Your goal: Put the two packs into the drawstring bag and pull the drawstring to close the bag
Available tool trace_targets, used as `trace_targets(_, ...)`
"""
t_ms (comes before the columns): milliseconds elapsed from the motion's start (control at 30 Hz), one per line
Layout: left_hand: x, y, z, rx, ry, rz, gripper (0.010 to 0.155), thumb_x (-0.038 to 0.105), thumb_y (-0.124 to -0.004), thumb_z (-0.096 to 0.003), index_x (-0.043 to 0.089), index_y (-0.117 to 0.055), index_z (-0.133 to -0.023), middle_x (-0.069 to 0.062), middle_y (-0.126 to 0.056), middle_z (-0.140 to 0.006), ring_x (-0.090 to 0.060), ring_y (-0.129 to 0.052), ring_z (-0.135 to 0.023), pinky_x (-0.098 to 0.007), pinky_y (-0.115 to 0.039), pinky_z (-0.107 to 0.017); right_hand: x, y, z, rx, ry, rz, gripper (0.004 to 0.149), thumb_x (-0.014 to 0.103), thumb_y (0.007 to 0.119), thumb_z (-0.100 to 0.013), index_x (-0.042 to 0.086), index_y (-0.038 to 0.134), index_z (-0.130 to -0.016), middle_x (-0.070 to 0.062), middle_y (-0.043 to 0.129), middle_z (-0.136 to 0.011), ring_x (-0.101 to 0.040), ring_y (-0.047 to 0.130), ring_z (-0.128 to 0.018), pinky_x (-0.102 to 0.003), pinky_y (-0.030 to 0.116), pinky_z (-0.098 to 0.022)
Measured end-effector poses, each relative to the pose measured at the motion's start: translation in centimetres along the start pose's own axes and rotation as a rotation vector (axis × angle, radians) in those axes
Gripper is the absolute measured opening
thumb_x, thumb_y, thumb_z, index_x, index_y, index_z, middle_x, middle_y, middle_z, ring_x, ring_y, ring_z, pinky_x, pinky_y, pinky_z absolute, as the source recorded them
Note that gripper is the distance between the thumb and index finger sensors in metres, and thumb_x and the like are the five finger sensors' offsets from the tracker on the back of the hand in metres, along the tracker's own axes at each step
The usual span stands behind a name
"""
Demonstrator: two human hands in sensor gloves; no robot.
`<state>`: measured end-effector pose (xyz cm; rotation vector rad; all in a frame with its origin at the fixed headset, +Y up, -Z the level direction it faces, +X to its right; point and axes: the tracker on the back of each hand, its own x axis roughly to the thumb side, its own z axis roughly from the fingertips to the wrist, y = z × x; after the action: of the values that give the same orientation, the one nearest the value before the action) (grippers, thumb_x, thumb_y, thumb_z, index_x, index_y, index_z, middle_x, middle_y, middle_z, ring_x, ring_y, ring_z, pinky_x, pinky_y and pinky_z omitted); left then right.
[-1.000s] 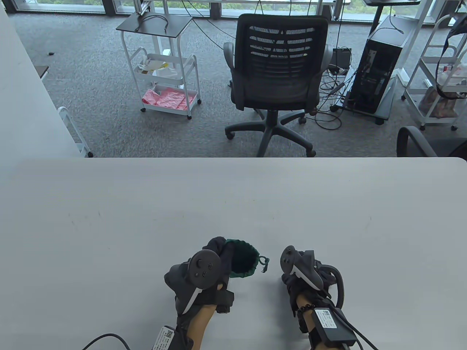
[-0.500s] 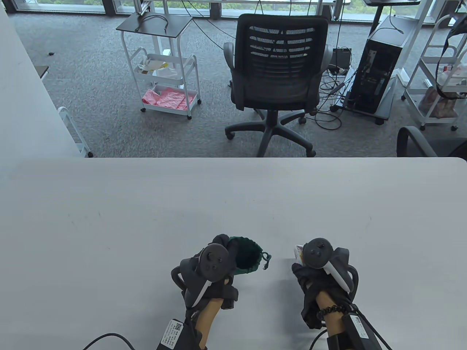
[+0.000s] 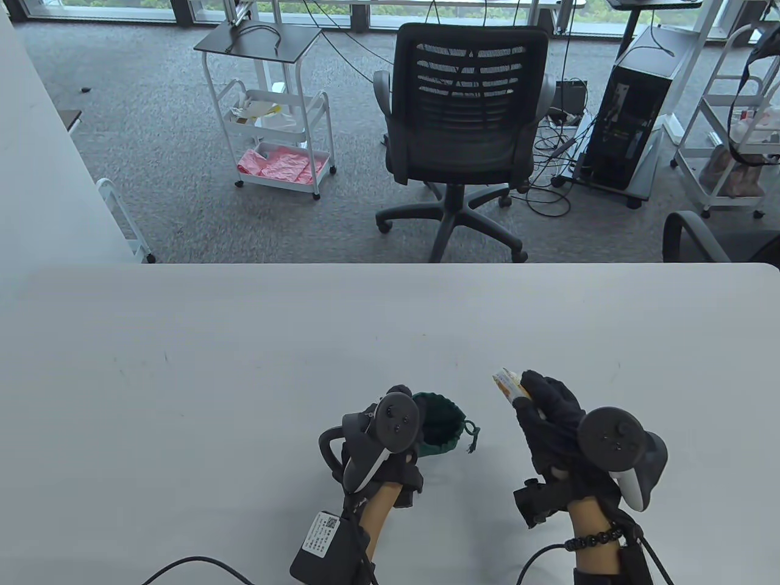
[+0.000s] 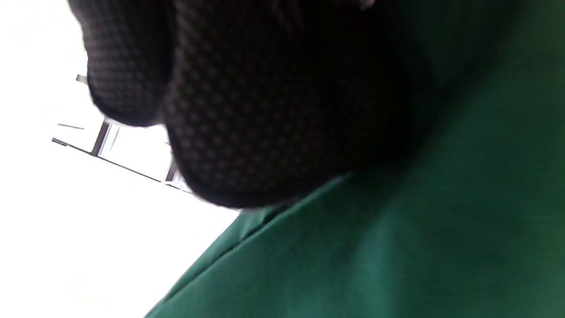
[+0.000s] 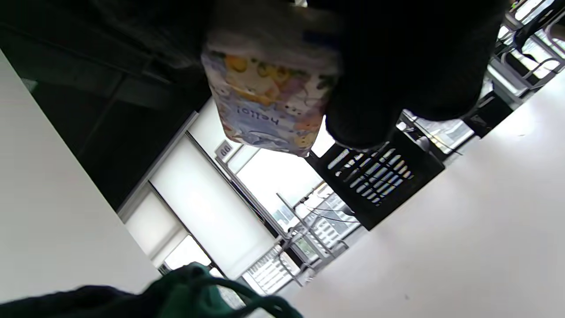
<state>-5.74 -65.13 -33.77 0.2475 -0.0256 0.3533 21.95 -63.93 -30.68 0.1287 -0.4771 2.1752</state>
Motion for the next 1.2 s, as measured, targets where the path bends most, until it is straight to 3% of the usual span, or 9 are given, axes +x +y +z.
trace_targets(67, 0.3, 0.0, 0.0, 0.004, -0.009, 0.019, 0.044, 0.048, -0.084, -0.0478, 0.015, -0.089, -0.076, 0.007, -0.107, -0.044, -0.009, -0.114, -0.024, -0.038, -0.096, -0.039, 0.0, -0.6, 0.1, -0.008, -0.031, -0.155, 0.055, 0.048, 0.073, -0.052, 0.01, 0.078, -0.092, -0.026, 0.079, -0.092, -0.031, 0.103, -0.056, -0.047, 0.091, -0.043)
trace_targets(200, 0.6, 0.0, 0.1, -0.001, -0.037, 0.046, 0.043, 0.049, -0.084, -0.0476, 0.016, -0.09, -0.076, 0.007, -0.108, -0.044, -0.009, -0.114, -0.025, -0.038, -0.096, -0.039, 0.4, -0.1, 0.0, 0.162, -0.14, -0.273, 0.053, 0.049, 0.073, -0.053, 0.012, 0.082, -0.089, -0.021, 0.085, -0.088, -0.029, 0.104, -0.052, -0.046, 0.092, -0.041)
trace_targets(400, 1.4, 0.7, 0.6, -0.014, -0.11, 0.071, 0.043, 0.049, -0.085, -0.0468, 0.018, -0.091, -0.076, 0.007, -0.109, -0.045, -0.01, -0.116, -0.026, -0.038, -0.096, -0.04, 1.3, 2.1, 0.1, 0.321, -0.182, -0.094, 0.05, 0.05, 0.077, -0.05, 0.013, 0.088, -0.082, -0.019, 0.091, -0.082, -0.028, 0.106, -0.047, -0.045, 0.093, -0.037)
trace_targets(633, 1.5, 0.4, 1.1, -0.059, -0.19, 0.087, 0.043, 0.048, -0.082, -0.0487, 0.018, -0.089, -0.078, 0.007, -0.108, -0.047, -0.011, -0.114, -0.027, -0.039, -0.095, -0.041, 2.5, 3.8, 0.6, 0.319, -0.233, 0.179, 0.052, 0.052, 0.081, -0.045, 0.014, 0.09, -0.079, -0.017, 0.094, -0.078, -0.027, 0.106, -0.045, -0.044, 0.094, -0.035)
trace_targets(767, 2.0, 0.7, 1.5, -0.06, -0.221, 0.102, 0.043, 0.048, -0.081, -0.049, 0.017, -0.089, -0.078, 0.007, -0.107, -0.046, -0.01, -0.114, -0.026, -0.038, -0.096, -0.041, 3.4, 4.0, 1.1, 0.225, -0.265, 0.292, 0.057, 0.057, 0.081, -0.039, 0.015, 0.091, -0.076, -0.016, 0.096, -0.074, -0.021, 0.108, -0.04, -0.039, 0.096, -0.032)
trace_targets(967, 1.3, 0.8, 1.6, -0.088, -0.171, 0.234, 0.043, 0.048, -0.081, -0.0493, 0.016, -0.089, -0.077, 0.007, -0.107, -0.045, -0.009, -0.114, -0.025, -0.038, -0.096, -0.04, 3.3, 3.3, 1.4, 0.094, -0.246, 0.326, 0.055, 0.056, 0.083, -0.038, 0.015, 0.091, -0.075, -0.015, 0.097, -0.073, -0.019, 0.107, -0.04, -0.038, 0.096, -0.031)
trace_targets(1200, 0.5, 0.9, 1.5, -0.113, -0.148, 0.351, 0.043, 0.047, -0.081, -0.0496, 0.015, -0.089, -0.077, 0.007, -0.107, -0.045, -0.009, -0.114, -0.025, -0.038, -0.096, -0.04, 2.2, 1.5, 1.4, -0.095, -0.135, 0.232, 0.051, 0.055, 0.077, -0.045, 0.015, 0.092, -0.074, -0.015, 0.098, -0.071, -0.019, 0.108, -0.038, -0.038, 0.096, -0.03)
